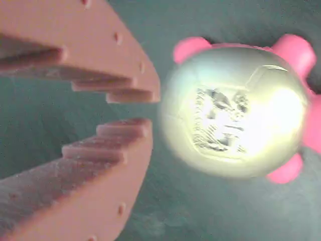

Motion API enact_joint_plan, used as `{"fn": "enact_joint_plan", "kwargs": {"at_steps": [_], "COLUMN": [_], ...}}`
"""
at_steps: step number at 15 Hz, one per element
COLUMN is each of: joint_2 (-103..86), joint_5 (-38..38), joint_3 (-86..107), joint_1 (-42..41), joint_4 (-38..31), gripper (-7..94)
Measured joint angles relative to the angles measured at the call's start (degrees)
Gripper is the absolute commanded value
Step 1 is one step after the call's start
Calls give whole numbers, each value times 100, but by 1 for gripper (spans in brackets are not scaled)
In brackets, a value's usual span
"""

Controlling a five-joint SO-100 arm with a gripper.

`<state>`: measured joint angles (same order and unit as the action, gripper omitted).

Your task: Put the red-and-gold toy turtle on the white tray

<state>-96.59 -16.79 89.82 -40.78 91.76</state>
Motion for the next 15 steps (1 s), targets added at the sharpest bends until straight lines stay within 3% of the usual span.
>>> {"fn": "enact_joint_plan", "kwargs": {"at_steps": [2, 6, 7, 8, 10, 15], "joint_2": [290, 721, 765, 773, 773, 1028], "joint_5": [62, 167, 167, 167, 167, 0], "joint_3": [-70, -281, -334, -343, -343, -352], "joint_1": [18, -105, -105, -88, -158, -141], "joint_4": [0, 123, 185, 202, 229, 369], "gripper": [1, 25, 39, 47, 51, 76]}}
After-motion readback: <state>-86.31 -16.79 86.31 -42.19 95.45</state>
